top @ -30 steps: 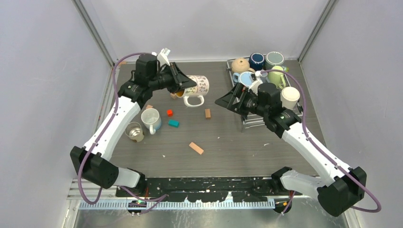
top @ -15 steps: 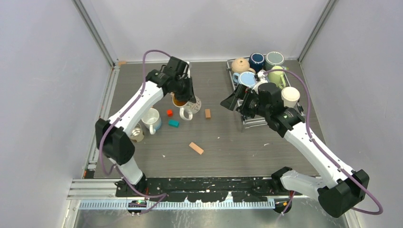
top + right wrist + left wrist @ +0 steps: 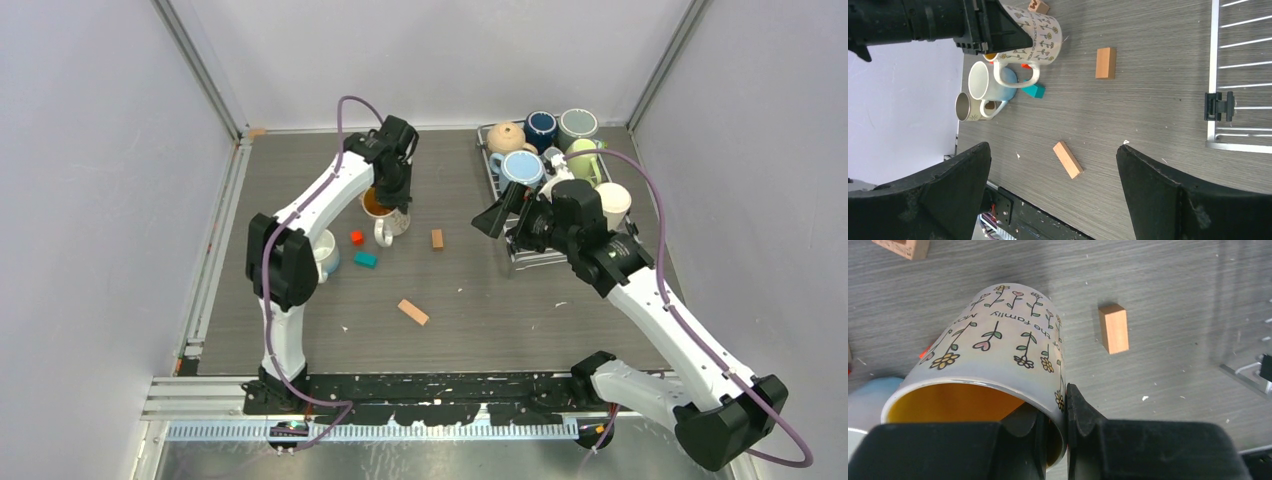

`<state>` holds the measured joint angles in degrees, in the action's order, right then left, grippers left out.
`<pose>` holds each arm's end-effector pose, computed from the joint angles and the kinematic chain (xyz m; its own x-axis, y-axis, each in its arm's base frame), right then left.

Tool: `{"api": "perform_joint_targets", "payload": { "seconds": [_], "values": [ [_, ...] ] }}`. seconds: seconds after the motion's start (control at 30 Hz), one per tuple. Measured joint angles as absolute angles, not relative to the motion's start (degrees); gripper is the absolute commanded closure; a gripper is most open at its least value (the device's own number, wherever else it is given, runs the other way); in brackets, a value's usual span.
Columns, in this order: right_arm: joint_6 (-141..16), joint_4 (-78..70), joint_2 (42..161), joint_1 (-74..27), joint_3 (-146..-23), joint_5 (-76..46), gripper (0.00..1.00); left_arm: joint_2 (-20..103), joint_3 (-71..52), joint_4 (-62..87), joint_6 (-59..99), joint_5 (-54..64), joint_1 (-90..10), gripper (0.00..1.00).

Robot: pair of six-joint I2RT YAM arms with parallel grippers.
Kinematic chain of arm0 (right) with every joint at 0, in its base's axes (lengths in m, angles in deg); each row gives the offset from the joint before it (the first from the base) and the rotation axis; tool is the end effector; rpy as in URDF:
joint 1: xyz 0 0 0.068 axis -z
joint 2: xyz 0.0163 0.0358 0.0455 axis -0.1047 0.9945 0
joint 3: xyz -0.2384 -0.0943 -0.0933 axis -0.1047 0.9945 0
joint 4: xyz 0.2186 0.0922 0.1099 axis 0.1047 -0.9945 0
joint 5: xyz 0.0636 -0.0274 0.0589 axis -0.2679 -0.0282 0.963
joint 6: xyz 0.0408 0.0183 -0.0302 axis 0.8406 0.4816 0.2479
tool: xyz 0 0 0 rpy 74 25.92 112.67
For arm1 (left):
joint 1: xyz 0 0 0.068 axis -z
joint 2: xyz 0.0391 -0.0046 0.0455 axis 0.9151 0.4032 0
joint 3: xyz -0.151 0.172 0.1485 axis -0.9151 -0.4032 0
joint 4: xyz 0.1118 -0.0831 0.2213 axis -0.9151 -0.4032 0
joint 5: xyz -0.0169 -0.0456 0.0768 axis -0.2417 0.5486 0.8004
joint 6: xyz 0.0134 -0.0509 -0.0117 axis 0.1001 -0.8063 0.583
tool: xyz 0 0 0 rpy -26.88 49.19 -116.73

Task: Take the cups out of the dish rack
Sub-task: Place the cup at the center of the board.

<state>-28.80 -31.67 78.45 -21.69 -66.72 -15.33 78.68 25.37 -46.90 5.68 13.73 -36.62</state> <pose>0.1930 0.1067 0.3472 -0.6813 0.3710 -0.6310 -0.1606 0.7653 0.6233 0.3667 -0.2081 0.2939 -0.9137 0.0228 -0.4058 0.1088 0.9757 -0.1902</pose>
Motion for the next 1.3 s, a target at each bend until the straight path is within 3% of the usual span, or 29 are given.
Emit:
{"api": "perform_joint_targets", "payload": {
  "seconds": [0.37, 1.3],
  "values": [
    [-28.80, -32.54, 77.33, -21.69, -66.72, -15.75, 0.00, 84.54, 29.74, -49.81, 8.74, 16.94, -37.17, 1.00],
    [-28.56, -31.73, 77.33, -21.69, -66.72, -14.96, 0.00, 84.60, 23.42, -49.43, 12.10, 19.63, -43.13, 1.00]
  ]
}}
